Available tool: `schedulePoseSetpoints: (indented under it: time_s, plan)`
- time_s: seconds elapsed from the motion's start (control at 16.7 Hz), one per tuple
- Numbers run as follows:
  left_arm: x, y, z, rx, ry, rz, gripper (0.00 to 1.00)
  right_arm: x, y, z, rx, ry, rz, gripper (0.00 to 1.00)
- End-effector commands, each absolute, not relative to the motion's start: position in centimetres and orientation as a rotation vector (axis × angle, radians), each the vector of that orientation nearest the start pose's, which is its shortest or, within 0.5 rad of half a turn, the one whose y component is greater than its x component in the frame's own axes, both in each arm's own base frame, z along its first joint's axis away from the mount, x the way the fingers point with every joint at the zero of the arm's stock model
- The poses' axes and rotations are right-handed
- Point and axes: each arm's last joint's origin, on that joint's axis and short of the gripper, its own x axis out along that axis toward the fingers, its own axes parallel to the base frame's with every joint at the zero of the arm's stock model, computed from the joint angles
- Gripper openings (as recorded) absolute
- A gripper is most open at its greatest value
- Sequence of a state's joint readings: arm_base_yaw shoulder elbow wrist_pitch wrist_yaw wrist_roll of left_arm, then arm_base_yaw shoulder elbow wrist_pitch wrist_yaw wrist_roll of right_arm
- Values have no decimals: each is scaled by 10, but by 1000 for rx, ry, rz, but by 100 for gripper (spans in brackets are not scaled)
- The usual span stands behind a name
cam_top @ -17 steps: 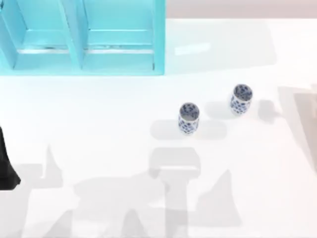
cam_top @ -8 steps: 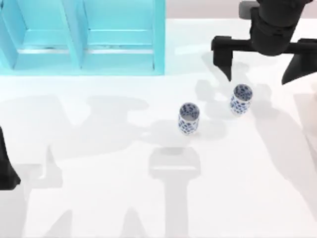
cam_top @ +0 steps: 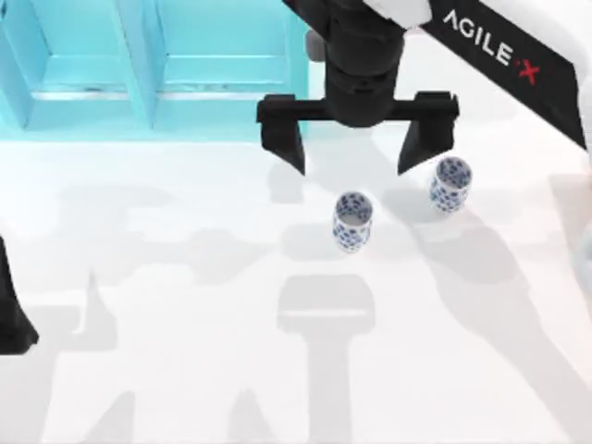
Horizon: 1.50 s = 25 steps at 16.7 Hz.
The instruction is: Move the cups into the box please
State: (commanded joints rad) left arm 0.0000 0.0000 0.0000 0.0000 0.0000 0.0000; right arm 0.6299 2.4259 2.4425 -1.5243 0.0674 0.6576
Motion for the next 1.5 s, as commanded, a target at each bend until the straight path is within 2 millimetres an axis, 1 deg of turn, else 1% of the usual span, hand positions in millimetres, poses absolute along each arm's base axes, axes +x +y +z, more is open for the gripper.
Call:
schedulePoseSetpoints:
  time_s: [0.12,0.42,0.54,0.6,0.72,0.96,1.08,1.2,1.38,1.5]
  plan:
    - [106,-1,160,0,0,0,100,380,292,238,7,1472,-8,100]
    - [106,-1,160,0,0,0,100,381,290,239,11,1471,-10,100]
    - [106,-1,160,0,0,0,100,382,291,234,9,1471,-9,100]
    - [106,-1,160,0,0,0,100,383,292,228,7,1472,-9,100]
    - [106,-1,160,0,0,0,100,386,293,210,7,1472,-8,100]
    - [106,-1,160,0,0,0,100,391,294,159,8,1470,-7,100]
    - [106,-1,160,0,0,0,100,390,293,143,7,1472,-8,100]
    - [106,-1,160,0,0,0,100,390,292,138,7,1472,-8,100]
    - [106,-1,160,0,0,0,100,390,292,138,7,1472,-8,100]
    - [106,-1,160,0,0,0,100,390,292,138,7,1472,-8,85]
